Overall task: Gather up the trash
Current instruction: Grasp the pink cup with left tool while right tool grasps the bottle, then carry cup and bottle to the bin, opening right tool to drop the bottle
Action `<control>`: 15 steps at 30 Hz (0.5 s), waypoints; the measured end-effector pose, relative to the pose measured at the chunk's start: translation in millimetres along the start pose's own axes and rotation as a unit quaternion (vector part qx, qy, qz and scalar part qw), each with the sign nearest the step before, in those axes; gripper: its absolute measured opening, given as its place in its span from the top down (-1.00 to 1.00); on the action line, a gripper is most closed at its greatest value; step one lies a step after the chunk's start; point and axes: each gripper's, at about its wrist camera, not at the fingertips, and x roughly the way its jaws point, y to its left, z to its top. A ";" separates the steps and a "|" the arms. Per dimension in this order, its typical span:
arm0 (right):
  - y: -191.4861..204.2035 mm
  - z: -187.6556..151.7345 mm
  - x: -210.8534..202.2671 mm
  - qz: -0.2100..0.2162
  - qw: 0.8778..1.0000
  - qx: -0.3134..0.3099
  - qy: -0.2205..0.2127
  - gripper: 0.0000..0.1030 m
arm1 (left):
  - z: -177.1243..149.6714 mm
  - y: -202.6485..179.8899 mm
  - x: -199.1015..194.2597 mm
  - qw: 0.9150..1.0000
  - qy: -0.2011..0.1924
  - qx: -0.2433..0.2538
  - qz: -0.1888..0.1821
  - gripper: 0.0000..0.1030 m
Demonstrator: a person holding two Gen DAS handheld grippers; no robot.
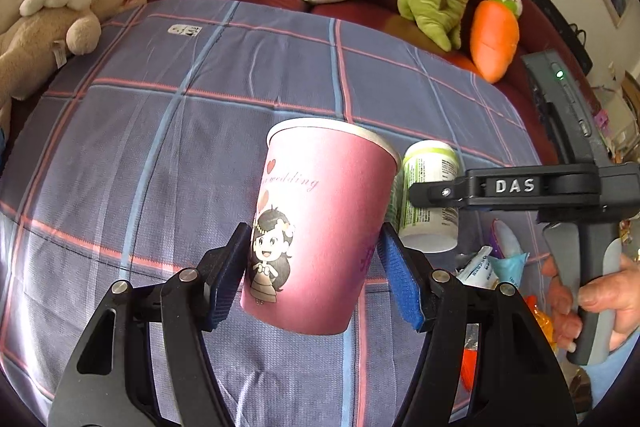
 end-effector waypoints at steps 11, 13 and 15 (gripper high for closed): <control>-16.6 -25.7 -76.2 0.022 0.995 0.000 -0.094 0.00 | -0.8 -31.8 -21.7 1.000 -0.018 0.020 -0.011 -0.27; -24.1 -32.5 -95.3 0.026 0.993 0.001 -0.111 0.01 | -1.1 -44.4 -27.8 0.999 -0.023 0.029 -0.018 -0.27; -35.9 -42.4 -114.1 0.028 0.992 0.006 -0.126 0.01 | -2.9 -61.9 -32.9 0.998 -0.026 0.043 -0.027 -0.27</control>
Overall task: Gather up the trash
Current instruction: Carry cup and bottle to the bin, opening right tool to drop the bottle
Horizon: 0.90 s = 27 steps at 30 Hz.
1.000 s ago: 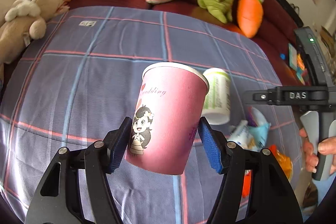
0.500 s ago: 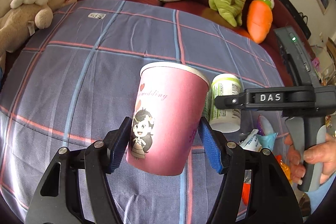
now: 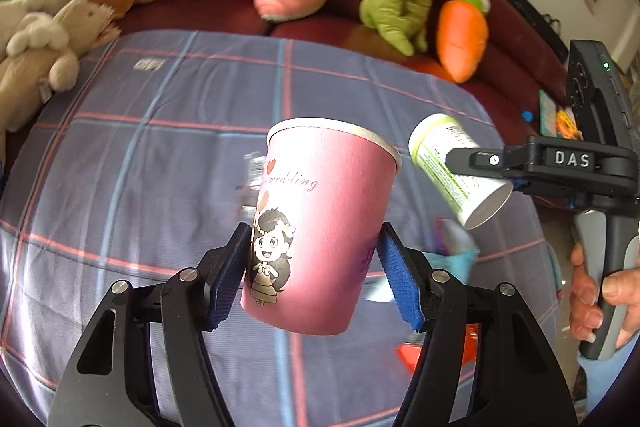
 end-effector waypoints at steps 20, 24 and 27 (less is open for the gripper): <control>-228.1 -130.2 -193.5 -0.003 0.977 0.168 -0.132 0.01 | -29.7 -234.5 26.5 0.981 0.039 0.154 -0.110 -0.27; -299.4 -176.1 -235.3 -0.037 0.959 0.225 -0.166 0.01 | -40.3 -292.3 40.4 0.971 0.055 0.195 -0.130 -0.27; -344.3 -208.4 -257.0 -0.065 0.946 0.261 -0.183 0.01 | -51.5 -342.4 52.9 0.960 0.068 0.230 -0.144 -0.27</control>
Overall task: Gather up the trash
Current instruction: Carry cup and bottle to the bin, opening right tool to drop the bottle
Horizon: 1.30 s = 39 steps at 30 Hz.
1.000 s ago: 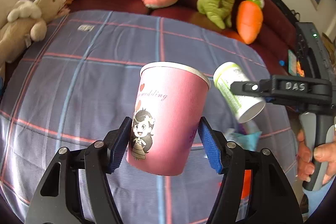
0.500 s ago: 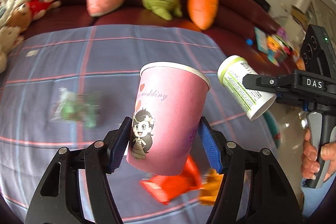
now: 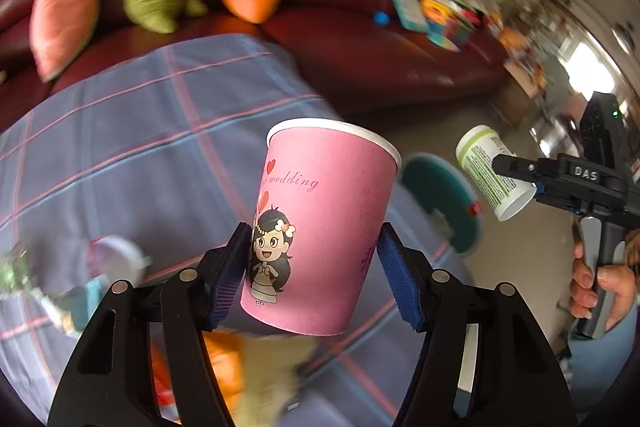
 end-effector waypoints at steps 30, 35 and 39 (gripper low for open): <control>-159.0 0.5 21.3 -0.048 0.994 0.095 0.038 -0.41 | 32.0 -143.9 142.1 0.990 0.105 0.087 -0.029 -0.27; -172.6 0.8 8.5 -0.064 0.991 0.113 0.028 -0.47 | 32.9 -159.5 155.1 0.988 0.113 0.096 -0.036 -0.27; -180.1 0.4 -0.7 -0.071 0.990 0.119 0.023 -0.47 | 33.1 -172.2 167.8 0.987 0.119 0.104 -0.042 -0.27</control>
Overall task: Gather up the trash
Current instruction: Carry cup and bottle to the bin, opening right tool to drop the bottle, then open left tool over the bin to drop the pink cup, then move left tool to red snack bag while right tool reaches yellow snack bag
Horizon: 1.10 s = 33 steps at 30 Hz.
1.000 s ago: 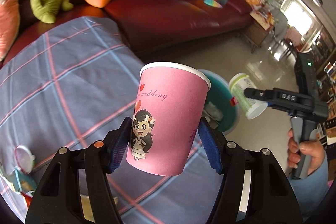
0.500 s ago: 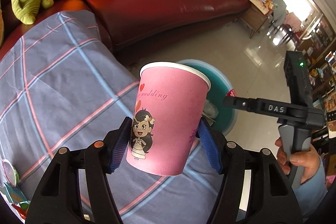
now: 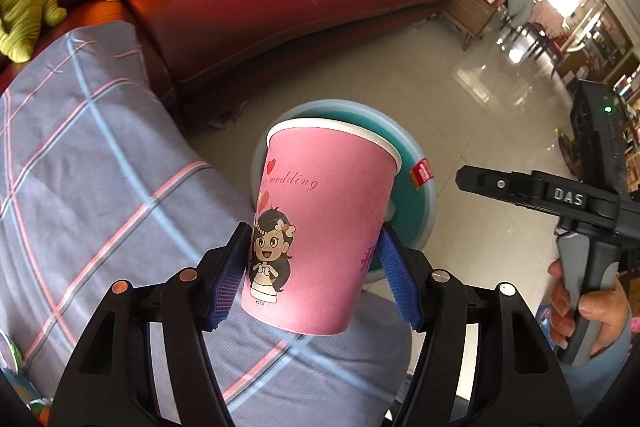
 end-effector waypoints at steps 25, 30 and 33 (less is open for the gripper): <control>1.8 -5.3 -6.3 -0.041 0.999 0.007 0.008 -0.62 | -6.6 7.2 12.1 0.999 0.016 -0.033 0.002 -0.79; 14.6 -12.7 -9.0 -0.048 0.999 -0.006 0.006 -0.63 | -17.2 16.2 1.8 0.999 0.012 -0.041 0.005 -0.80; 23.5 -18.0 -10.2 -0.047 0.999 -0.011 0.006 -0.63 | -24.8 21.5 -5.1 0.999 0.010 -0.045 0.006 -0.80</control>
